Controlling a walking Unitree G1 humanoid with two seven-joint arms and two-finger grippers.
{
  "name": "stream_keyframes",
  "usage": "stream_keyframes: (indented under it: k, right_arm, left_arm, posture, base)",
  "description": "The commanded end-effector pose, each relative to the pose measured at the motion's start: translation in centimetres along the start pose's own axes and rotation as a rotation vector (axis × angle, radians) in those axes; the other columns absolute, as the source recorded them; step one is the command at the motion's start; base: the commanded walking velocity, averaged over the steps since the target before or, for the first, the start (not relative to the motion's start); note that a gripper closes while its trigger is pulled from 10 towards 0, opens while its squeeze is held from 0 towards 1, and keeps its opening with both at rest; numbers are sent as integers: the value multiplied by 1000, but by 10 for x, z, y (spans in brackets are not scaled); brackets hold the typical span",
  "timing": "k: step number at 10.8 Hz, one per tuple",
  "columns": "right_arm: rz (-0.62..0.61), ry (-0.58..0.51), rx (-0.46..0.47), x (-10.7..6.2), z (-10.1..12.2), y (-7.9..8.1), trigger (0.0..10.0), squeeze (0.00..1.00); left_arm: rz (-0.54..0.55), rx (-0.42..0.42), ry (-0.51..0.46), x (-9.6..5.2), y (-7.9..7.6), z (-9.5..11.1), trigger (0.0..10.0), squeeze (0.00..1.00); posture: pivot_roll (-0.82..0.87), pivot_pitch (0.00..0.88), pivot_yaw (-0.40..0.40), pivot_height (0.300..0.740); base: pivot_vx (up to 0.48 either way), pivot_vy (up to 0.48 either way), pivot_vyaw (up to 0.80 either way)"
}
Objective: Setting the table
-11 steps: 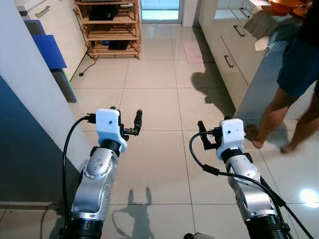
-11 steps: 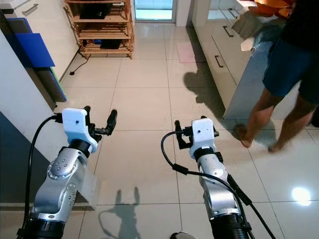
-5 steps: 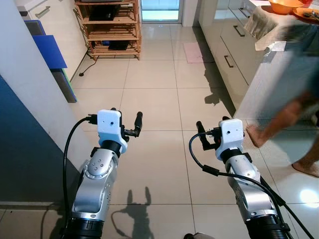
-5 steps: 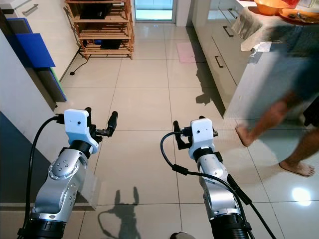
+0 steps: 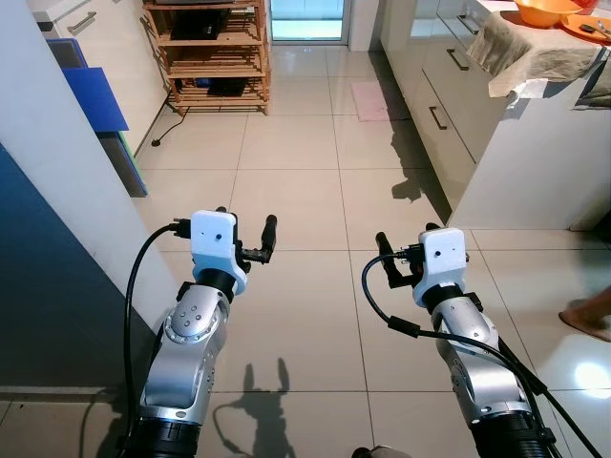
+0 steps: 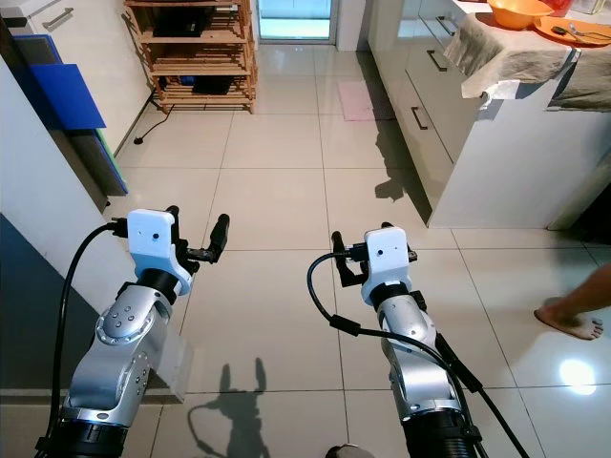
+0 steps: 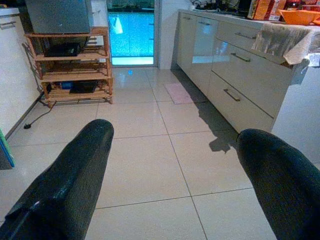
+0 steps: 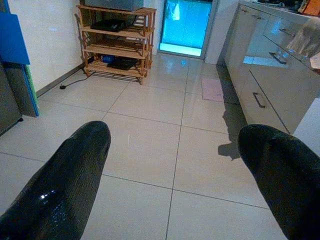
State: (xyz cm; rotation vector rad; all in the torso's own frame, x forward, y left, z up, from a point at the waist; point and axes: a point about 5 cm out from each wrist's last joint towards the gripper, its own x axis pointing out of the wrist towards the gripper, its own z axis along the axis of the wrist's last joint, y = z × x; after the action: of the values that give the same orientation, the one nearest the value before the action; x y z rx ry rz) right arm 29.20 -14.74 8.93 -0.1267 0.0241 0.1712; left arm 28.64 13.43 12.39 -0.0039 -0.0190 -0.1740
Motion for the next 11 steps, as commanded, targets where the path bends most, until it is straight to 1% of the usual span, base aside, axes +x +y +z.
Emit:
stream_keyframes:
  k: [1,4,9,11]
  right_arm:
    - [18,-2,-1,2,1,3,10000,0]
    - [36,-4,-9,4,2,2,10000,0]
    - [53,-6,-17,4,2,4,10000,0]
    - [51,-7,-18,5,2,3,10000,0]
  left_arm:
    - [0,12,0,2,1,1,10000,0]
    - [3,-4,7,2,0,-1,10000,0]
    - [3,12,3,1,2,-1,10000,0]
    - [27,-9,-2,3,4,0,10000,0]
  posture:
    - [-34,0,13,740]
    - [-31,0,2,740]
    - [-22,0,-6,740]
    - [-24,0,-8,740]
  base:
    - [0,0,0]
    - [0,0,0]
    - [0,0,0]
    - [0,0,0]
